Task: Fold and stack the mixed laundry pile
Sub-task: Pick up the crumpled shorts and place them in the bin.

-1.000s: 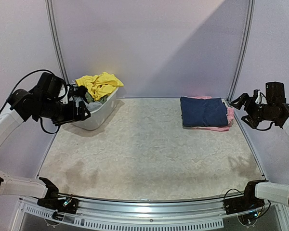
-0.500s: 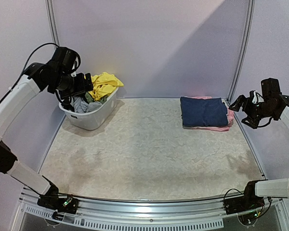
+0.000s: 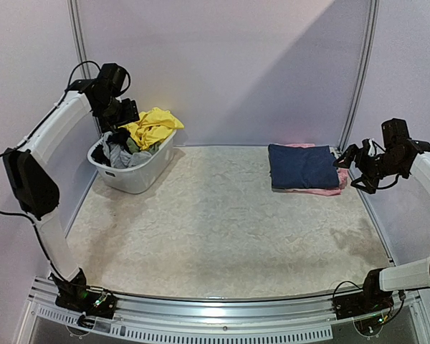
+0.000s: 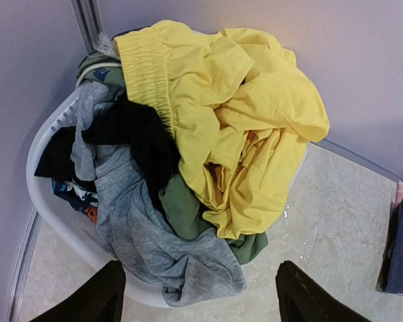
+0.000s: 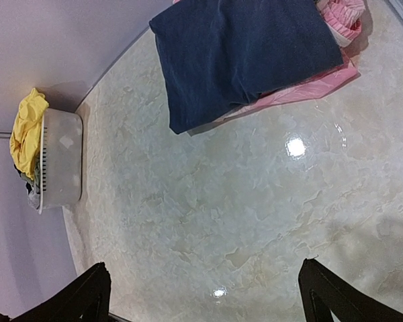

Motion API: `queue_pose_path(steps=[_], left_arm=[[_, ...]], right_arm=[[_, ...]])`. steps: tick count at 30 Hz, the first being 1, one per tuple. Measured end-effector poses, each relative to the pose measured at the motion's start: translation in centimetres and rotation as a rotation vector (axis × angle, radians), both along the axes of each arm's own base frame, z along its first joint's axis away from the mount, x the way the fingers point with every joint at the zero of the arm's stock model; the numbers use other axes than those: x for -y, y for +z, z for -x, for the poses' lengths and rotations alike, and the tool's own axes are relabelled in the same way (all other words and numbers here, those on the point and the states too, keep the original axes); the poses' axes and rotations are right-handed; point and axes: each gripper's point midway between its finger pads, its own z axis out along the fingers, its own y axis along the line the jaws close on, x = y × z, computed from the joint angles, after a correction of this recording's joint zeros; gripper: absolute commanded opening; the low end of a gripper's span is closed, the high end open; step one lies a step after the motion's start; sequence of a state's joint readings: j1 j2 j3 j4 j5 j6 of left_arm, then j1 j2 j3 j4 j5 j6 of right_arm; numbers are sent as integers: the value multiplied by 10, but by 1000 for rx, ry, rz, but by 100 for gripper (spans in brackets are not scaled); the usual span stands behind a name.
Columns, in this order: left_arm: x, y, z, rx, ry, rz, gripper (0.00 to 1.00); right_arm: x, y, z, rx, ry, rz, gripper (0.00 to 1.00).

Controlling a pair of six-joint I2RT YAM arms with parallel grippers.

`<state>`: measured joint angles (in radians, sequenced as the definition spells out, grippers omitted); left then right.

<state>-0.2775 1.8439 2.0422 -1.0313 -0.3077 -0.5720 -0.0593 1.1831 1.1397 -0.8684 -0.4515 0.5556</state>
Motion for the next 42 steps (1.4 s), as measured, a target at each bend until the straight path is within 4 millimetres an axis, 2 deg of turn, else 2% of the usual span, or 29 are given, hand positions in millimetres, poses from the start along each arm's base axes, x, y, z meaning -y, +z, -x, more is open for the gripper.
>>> queue_pose_path(steps=[7, 15, 20, 24, 30, 33, 36, 42], left_arm=[[6, -12, -46, -4, 1, -37, 64], [-14, -27, -67, -36, 7, -149, 59], [-25, -31, -90, -16, -6, -200, 62], [-30, -47, -102, -34, -21, -224, 62], [-39, -77, -118, -68, -47, -213, 56], [-47, -82, -125, -61, -53, -187, 53], [-55, -79, -134, -30, -50, -158, 51], [-60, -81, -148, 6, -58, -114, 34]], right_arm=[[0, 2, 2, 5, -3, 2, 99], [3, 16, 9, 47, -30, 7, 99], [4, 24, 20, 67, -52, 1, 99], [6, 25, 30, 61, -69, 7, 99], [7, 30, 46, 66, -105, -1, 99], [8, 32, 53, 70, -122, -11, 99], [8, 32, 60, 65, -139, -21, 99], [8, 29, 67, 35, -156, -30, 99]])
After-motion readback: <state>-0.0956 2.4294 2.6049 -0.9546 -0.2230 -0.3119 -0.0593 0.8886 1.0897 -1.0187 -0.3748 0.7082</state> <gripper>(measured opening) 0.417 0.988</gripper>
